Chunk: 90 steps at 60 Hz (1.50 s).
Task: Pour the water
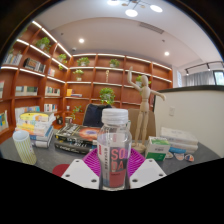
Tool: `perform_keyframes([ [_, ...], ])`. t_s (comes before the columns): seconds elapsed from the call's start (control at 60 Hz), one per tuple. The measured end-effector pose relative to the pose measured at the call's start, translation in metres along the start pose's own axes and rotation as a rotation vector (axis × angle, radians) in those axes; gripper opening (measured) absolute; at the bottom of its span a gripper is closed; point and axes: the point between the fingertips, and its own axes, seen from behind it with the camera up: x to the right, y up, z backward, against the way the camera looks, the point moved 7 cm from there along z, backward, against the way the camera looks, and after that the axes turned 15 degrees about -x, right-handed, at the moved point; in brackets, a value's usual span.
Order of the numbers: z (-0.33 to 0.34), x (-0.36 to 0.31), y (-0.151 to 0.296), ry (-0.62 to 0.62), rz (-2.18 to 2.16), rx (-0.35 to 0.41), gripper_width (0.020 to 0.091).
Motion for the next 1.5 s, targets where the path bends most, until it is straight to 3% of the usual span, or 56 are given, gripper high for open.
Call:
perform_keyframes([
  [0.467, 0.013, -0.106, 0.053, -0.303, 1.165, 0.177, 0.0327],
  [0.767, 0.015, -0.155, 0.071, -0.494, 1.687, 0.275, 0.0326],
  [0.933, 0.023, -0.179, 0.079, -0.624, 1.925, 0.383, 0.0328],
  [1.0, 0.021, -0.184, 0.077, -0.655, 2.000, 0.382, 0.0329],
  [1.317, 0.027, -0.195, 0.074, -0.656, 1.988, 0.399, 0.0330],
  [1.433, 0.039, -0.188, 0.084, -0.554, 1.788, 0.398, 0.0329],
  [1.5, 0.046, -0.177, 0.089, -0.448, 1.594, 0.351, 0.0331],
])
